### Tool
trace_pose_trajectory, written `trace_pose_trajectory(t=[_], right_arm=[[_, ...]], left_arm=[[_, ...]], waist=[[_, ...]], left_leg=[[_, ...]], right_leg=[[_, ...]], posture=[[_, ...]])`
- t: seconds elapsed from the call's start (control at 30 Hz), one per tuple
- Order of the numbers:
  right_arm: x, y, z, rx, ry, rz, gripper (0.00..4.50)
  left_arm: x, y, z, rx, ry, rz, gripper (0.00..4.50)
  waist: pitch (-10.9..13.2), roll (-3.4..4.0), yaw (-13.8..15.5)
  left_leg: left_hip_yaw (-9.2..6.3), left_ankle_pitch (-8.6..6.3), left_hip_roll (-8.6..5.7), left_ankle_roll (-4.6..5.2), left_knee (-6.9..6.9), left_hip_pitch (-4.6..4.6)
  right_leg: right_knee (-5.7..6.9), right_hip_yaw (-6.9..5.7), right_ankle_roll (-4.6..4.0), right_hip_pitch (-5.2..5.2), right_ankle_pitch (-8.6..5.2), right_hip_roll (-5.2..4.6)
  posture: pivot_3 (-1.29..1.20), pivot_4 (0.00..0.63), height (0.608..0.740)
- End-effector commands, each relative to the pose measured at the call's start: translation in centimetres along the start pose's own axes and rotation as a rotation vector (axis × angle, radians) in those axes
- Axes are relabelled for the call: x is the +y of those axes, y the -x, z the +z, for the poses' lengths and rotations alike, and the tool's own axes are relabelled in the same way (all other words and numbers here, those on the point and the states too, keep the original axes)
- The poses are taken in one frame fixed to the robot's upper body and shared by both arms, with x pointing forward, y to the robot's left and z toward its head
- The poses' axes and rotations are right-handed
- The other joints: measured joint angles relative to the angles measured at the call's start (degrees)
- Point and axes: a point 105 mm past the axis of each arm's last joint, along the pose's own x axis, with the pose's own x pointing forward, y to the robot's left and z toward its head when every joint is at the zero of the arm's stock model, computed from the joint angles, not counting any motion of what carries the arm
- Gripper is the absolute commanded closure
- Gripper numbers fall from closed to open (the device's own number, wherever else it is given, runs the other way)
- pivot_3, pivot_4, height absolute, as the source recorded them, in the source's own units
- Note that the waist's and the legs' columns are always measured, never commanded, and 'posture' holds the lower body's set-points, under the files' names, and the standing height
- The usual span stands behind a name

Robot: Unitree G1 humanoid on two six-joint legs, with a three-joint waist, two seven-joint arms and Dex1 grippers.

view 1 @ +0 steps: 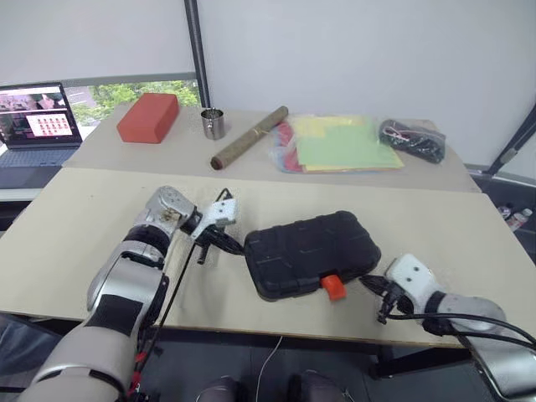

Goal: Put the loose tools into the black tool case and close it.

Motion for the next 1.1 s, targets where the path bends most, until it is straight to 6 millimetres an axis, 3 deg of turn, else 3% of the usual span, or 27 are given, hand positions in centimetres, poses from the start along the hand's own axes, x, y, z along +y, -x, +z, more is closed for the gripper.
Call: trace_pose_trajectory(t=[0.03, 0.17, 0.3, 0.43, 0.6, 0.83, 1.1], right_arm=[[0.2, 2.2, 3.5, -0.141, -0.06, 0.015, 4.5], [1.8, 2.9, 5.8, -0.219, -0.111, 0.091, 4.5], [3.1, 2.0, 6.4, -0.207, -0.096, 0.139, 4.5], [3.8, 0.7, 6.2, -0.18, -0.081, 0.169, 4.5], [4.8, -0.1, 4.9, -0.105, -0.054, 0.214, 4.5], [5.0, -0.8, 2.3, -0.016, -0.065, 0.182, 4.5], [4.2, -2.1, 1.6, -0.029, -0.106, 0.119, 4.5]], left_arm=[[1.2, 3.2, 5.8, -0.206, 0.025, 0.066, 4.48], [0.2, 4.8, 9.1, -0.326, 0.037, 0.019, 4.48], [-1.3, 2.6, 11.1, -0.339, -0.053, -0.074, 4.48], [-2.4, -2.6, 10.0, -0.252, -0.146, -0.112, 4.48], [-3.2, -5.7, 7.5, -0.136, -0.248, -0.119, 4.48], [-4.1, -6.7, 7.1, -0.116, -0.301, -0.15, 4.48], [-4.5, -7.5, 7.3, -0.095, -0.358, -0.164, 4.48]], waist=[[0.01, -0.01, 0.03], [0.01, -0.01, -0.18], [0.01, 0.0, -0.37], [0.0, 0.01, -0.11], [0.01, 0.0, -0.28], [-0.02, 0.03, 0.01], [-0.02, 0.03, 0.04]], left_leg=[[-0.05, 0.0, 0.0, 0.0, 0.04, -0.09], [-0.24, 0.0, -0.01, 0.01, 0.11, -0.11], [-0.41, 0.0, -0.01, 0.0, 0.09, -0.02], [-0.51, -0.01, -0.12, 0.02, 0.11, 0.16], [-0.56, -0.01, -0.14, 0.03, 0.11, 0.07], [-0.68, -0.02, -0.13, 0.03, 0.12, 0.14], [-0.71, -0.01, -0.13, 0.04, 0.13, 0.13]], right_leg=[[0.01, -0.03, 0.01, -0.04, 0.01, -0.01], [0.03, -0.02, 0.02, -0.02, 0.02, 0.0], [0.02, 0.05, 0.01, 0.12, 0.01, 0.0], [-0.03, 0.05, 0.03, 0.41, 0.01, 0.0], [-0.04, 0.1, 0.02, 0.33, 0.01, 0.07], [-0.05, 0.09, 0.02, 0.46, 0.0, 0.02], [-0.05, 0.07, 0.04, 0.47, 0.0, 0.04]], posture=[[0.0, 0.15, 0.736], [0.0, 0.15, 0.736], [0.0, 0.15, 0.736], [0.0, 0.15, 0.736], [0.0, 0.15, 0.736], [0.0, 0.15, 0.736], [0.0, 0.15, 0.736]])
